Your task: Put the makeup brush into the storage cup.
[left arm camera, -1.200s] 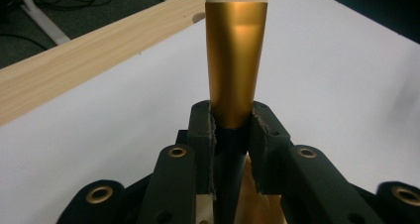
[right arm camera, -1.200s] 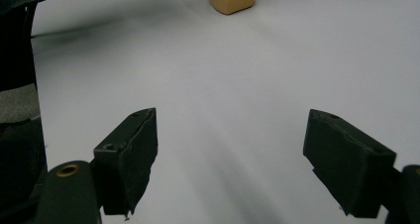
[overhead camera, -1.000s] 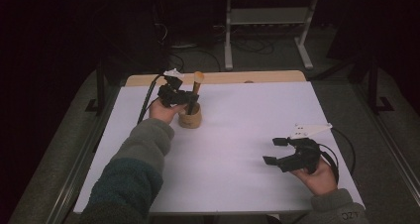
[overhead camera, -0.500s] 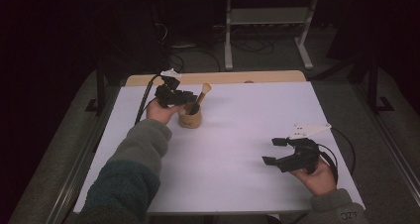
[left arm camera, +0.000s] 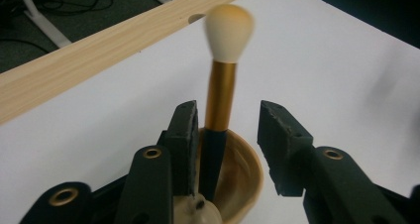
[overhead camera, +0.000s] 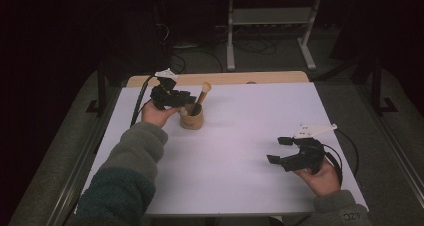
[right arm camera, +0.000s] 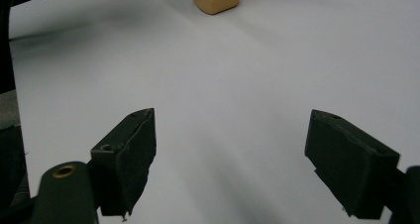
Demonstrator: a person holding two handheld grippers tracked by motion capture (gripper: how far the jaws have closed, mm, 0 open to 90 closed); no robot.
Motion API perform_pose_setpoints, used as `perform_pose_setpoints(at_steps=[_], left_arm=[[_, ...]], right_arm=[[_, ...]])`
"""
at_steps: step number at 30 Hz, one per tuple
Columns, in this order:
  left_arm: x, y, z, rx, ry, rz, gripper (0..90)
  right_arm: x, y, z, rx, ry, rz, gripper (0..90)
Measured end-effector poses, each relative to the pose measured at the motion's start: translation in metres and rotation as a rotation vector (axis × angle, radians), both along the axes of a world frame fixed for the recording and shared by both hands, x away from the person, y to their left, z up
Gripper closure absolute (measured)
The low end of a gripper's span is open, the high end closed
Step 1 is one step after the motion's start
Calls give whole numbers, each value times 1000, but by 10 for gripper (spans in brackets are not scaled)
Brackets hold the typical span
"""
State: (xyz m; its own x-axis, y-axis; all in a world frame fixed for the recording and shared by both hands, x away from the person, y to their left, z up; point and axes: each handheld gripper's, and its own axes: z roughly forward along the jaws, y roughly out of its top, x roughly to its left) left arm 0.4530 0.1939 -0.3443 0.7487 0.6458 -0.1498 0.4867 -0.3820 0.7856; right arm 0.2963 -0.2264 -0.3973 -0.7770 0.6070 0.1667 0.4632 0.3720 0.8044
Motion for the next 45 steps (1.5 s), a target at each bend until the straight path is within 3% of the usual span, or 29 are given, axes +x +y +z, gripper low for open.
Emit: perform_pose_setpoints(at_steps=[7,20,28,42,45], left_arm=[[-12,9,2,-11,-6,3,540],[-32,14,7,15,-32,-12,490],[-43,19,6,14,-32,-14,485],[-73,24,0,31,-28,-22,397],[-80,25,1,47,-45,-30,391]], right_arm=[[2,-5,0,-16,-9,-26,190],[-1,-10,1,-22,-16,-58,190],[-1,-10,0,-29,-18,-61,189],[-2,-6,-3,-49,-23,-62,184],[-4,-7,-3,-52,-18,-66,183]])
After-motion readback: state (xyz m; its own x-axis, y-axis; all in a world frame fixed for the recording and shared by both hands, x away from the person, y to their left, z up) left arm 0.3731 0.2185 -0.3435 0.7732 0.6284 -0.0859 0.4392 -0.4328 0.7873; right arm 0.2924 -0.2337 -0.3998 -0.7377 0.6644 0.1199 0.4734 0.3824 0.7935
